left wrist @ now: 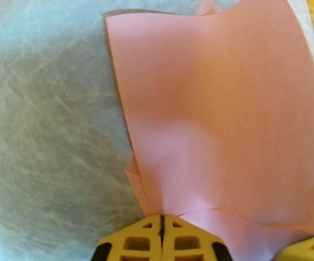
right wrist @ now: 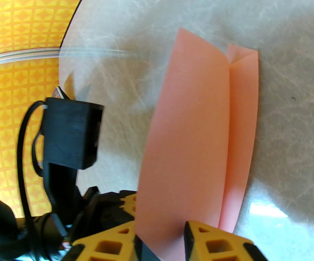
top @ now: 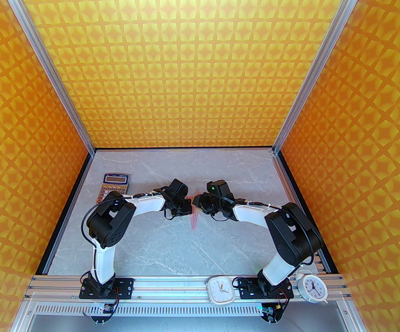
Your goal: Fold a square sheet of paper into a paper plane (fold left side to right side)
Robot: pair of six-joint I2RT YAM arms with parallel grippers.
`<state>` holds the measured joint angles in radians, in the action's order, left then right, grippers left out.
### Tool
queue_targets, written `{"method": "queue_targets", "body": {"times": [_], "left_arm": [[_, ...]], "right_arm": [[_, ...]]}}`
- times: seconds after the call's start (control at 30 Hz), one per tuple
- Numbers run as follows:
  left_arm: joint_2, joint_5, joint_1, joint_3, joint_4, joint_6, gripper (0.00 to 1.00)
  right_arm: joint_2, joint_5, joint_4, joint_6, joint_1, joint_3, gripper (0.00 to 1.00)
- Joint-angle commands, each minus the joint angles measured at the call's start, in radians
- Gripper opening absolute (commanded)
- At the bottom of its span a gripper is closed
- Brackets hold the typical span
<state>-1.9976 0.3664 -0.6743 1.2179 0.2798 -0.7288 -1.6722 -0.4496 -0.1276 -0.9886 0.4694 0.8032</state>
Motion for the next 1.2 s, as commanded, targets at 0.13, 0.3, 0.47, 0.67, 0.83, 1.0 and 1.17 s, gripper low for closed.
{"method": "queue_targets", "body": {"times": [0.13, 0.3, 0.47, 0.67, 0.83, 1.0, 1.17], "left_arm": [[-0.024, -0.009, -0.01, 0.001, 0.046, 0.013, 0.0], [-0.028, -0.008, -0.01, 0.0, 0.045, 0.014, 0.0], [-0.028, -0.006, -0.01, 0.002, 0.047, 0.014, 0.0], [-0.025, -0.007, -0.01, 0.003, 0.048, 0.012, 0.0], [-0.017, -0.007, -0.01, 0.003, 0.043, 0.012, 0.0], [0.019, -0.007, -0.002, -0.006, 0.03, 0.007, 0.0], [0.077, -0.008, 0.009, -0.036, -0.005, -0.007, 0.01]], "right_arm": [[0.022, -0.02, -0.069, -0.042, -0.002, -0.014, 0.25], [0.021, -0.031, -0.091, -0.057, -0.002, -0.023, 0.26], [0.026, -0.038, -0.113, -0.07, -0.003, -0.025, 0.28], [-0.005, -0.051, -0.14, -0.076, -0.003, -0.032, 0.25], [-0.055, -0.071, -0.213, -0.116, -0.005, -0.05, 0.27], [-0.078, -0.068, -0.206, -0.109, -0.011, -0.05, 0.27], [-0.079, -0.05, -0.159, -0.079, -0.014, -0.04, 0.27]]}}
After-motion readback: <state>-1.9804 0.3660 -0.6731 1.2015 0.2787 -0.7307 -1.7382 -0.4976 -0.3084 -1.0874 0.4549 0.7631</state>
